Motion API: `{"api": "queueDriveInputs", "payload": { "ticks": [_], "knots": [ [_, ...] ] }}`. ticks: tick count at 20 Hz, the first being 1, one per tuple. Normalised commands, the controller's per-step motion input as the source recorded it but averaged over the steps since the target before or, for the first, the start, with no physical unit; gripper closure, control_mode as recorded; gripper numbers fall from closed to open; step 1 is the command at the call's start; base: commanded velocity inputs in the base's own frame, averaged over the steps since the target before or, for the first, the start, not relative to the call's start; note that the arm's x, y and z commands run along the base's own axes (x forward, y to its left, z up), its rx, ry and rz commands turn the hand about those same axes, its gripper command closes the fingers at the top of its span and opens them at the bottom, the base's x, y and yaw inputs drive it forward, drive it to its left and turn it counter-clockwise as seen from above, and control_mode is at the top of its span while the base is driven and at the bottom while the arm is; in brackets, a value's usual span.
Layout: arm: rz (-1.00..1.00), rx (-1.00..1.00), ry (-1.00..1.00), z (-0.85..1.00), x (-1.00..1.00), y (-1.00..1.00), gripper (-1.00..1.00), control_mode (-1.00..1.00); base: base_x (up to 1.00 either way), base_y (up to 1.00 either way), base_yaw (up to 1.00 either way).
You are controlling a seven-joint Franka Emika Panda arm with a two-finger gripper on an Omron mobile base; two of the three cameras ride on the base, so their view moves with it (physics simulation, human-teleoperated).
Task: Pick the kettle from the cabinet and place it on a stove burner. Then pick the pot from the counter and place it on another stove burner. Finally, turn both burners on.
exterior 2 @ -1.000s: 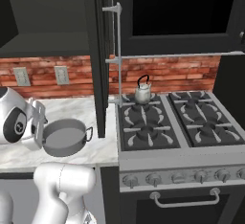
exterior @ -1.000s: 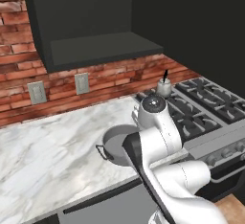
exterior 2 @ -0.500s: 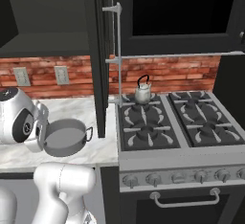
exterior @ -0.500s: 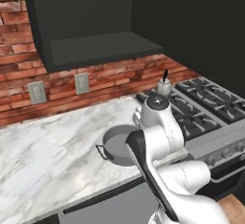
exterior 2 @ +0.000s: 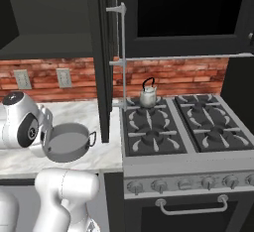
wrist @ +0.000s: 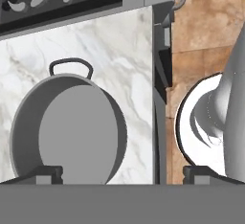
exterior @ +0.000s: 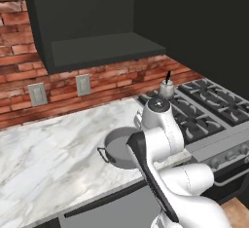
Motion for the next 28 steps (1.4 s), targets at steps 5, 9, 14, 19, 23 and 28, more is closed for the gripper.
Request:
{"api": "queueDriveInputs", "payload": {
  "ticks": [5,9,14,19,23,28],
  "knots": [
    [0.04,0.03,0.05,-0.17,0.2,0.0,-1.0,-1.0,0.0,0.0,0.0],
    [0.08,0.01,0.03,-0.23,0.05,0.0,-1.0,-1.0,0.0,0.0,0.0],
    [0.07,0.0,0.05,-0.25,0.02,0.0,-1.0,-1.0,0.0,0.0,0.0],
    [0.0,0.0,0.01,-0.23,0.08,0.06,-1.0,-1.0,0.0,0.0,0.0],
    [-0.06,-0.01,0.0,-0.15,0.27,0.04,-1.0,-1.0,0.0,0.0,0.0],
    [-0.13,-0.01,0.0,-0.13,0.34,0.11,-1.0,-1.0,0.0,0.0,0.0]
  ]
}}
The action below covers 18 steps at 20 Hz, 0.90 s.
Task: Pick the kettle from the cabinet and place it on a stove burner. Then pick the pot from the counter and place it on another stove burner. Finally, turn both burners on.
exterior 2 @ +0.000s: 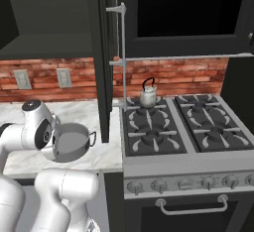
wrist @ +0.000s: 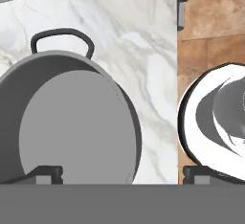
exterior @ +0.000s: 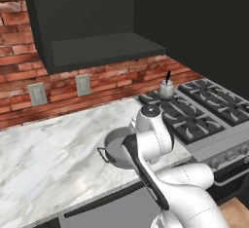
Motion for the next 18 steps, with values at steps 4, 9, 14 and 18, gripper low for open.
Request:
{"api": "queueDriveInputs", "payload": {
  "ticks": [4,9,14,18],
  "knots": [
    [-0.15,0.0,0.0,-0.08,0.32,0.12,-1.0,-1.0,0.0,0.0,0.0],
    [-0.19,0.0,0.0,-0.17,0.2,0.18,-1.0,-1.0,0.0,0.0,0.0],
    [-0.19,0.01,0.0,-0.17,0.0,0.27,-1.0,-1.0,0.0,0.0,0.0],
    [-0.16,0.0,0.0,-0.04,-0.08,0.29,-1.0,-1.0,0.0,0.0,0.0]
  ]
}}
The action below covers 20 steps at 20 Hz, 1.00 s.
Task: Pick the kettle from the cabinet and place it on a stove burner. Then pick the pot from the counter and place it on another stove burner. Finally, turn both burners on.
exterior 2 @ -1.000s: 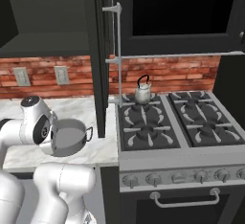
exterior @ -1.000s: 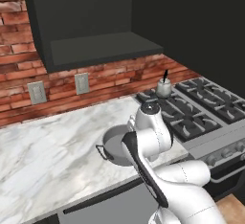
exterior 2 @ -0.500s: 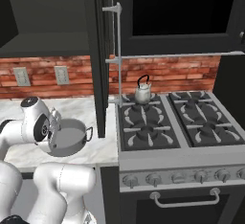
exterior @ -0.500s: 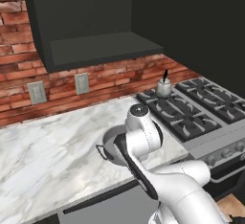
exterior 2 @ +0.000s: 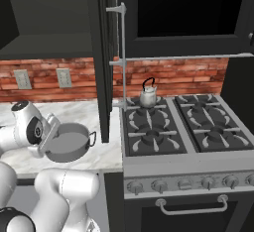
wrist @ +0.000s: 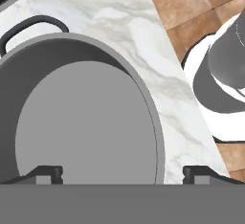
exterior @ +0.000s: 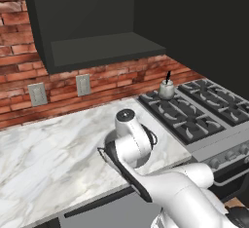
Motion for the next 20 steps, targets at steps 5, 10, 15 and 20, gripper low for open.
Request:
{"api": "queueDriveInputs", "payload": {
  "ticks": [5,10,15,20],
  "knots": [
    [-0.12,0.01,0.0,0.0,0.0,0.18,-1.0,-1.0,0.0,0.0,0.0],
    [-0.11,0.02,0.0,-0.08,0.0,0.04,-1.0,-1.0,0.0,0.0,0.0],
    [-0.1,0.05,0.0,-0.23,0.0,0.0,-1.0,-1.0,0.0,0.0,0.0],
    [-0.07,0.03,-0.01,-0.25,-0.09,0.01,-1.0,-1.0,0.0,0.0,0.0]
  ]
}}
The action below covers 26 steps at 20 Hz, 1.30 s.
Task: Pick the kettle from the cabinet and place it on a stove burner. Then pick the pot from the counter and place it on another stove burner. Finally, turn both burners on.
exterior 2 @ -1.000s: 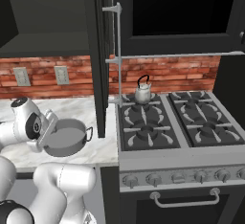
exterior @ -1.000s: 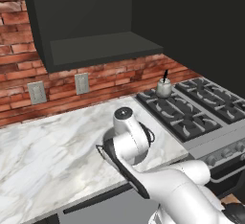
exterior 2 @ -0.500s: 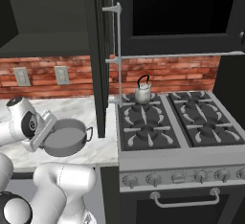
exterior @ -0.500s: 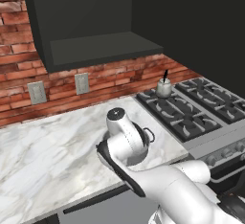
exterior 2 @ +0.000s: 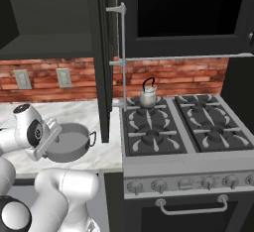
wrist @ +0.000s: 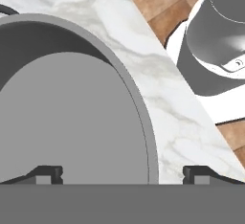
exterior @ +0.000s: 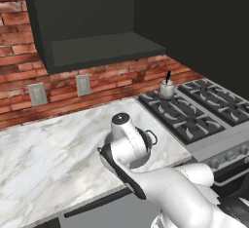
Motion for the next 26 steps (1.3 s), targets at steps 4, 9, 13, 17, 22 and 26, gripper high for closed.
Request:
{"api": "queueDriveInputs", "payload": {
  "ticks": [4,9,13,17,22,26],
  "knots": [
    [-0.03,0.0,-0.02,-0.22,-0.18,0.09,-1.0,-1.0,0.0,0.0,0.0],
    [-0.04,0.03,0.0,-0.2,-0.1,0.01,-1.0,-1.0,0.0,0.0,0.0],
    [-0.02,0.05,0.0,-0.13,0.0,0.0,-1.0,-1.0,0.0,0.0,0.0],
    [-0.01,0.04,0.0,-0.16,0.01,0.0,1.0,-1.0,0.0,0.0,0.0],
    [0.0,0.03,0.0,-0.12,0.0,0.0,1.0,-1.0,0.0,0.0,0.0],
    [0.0,0.01,0.02,-0.05,0.0,0.0,1.0,-1.0,0.0,0.0,0.0]
  ]
}}
